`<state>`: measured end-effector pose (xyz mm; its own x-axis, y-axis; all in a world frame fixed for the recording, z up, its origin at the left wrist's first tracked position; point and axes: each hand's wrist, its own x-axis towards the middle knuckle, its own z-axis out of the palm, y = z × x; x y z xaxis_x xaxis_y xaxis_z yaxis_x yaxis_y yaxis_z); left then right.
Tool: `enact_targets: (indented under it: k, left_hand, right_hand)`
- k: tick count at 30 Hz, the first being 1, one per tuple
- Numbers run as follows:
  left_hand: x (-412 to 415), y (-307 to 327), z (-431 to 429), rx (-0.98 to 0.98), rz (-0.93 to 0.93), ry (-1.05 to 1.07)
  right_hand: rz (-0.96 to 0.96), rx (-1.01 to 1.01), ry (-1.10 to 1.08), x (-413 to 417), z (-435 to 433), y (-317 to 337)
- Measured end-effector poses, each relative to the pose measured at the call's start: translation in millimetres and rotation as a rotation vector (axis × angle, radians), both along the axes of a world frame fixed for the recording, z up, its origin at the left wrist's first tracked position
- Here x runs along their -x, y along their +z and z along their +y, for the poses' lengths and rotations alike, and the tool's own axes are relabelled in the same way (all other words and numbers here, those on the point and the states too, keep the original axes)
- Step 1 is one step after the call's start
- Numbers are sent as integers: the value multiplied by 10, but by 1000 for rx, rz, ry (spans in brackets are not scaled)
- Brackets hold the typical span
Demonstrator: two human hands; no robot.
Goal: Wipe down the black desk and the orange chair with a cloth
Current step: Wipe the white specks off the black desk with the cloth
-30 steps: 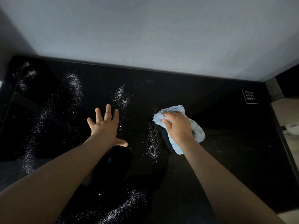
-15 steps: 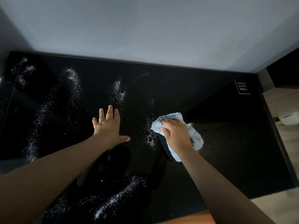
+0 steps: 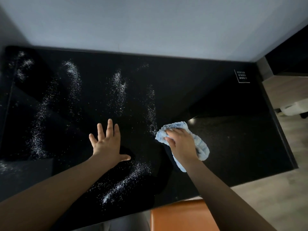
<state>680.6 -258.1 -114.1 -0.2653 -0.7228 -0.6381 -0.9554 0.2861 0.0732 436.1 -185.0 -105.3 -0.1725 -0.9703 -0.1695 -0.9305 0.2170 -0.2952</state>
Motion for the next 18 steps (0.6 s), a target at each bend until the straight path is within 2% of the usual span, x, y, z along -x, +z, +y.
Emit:
enact_targets:
  k: [8,18]
  left_hand:
    - [-27,9,7,12,48,13]
    - [-14,-16,-20,14,2,-9]
  right_hand:
    - [3,-50,-45,-112,500,5]
    - [9,-83,-108,-252,1000,-1]
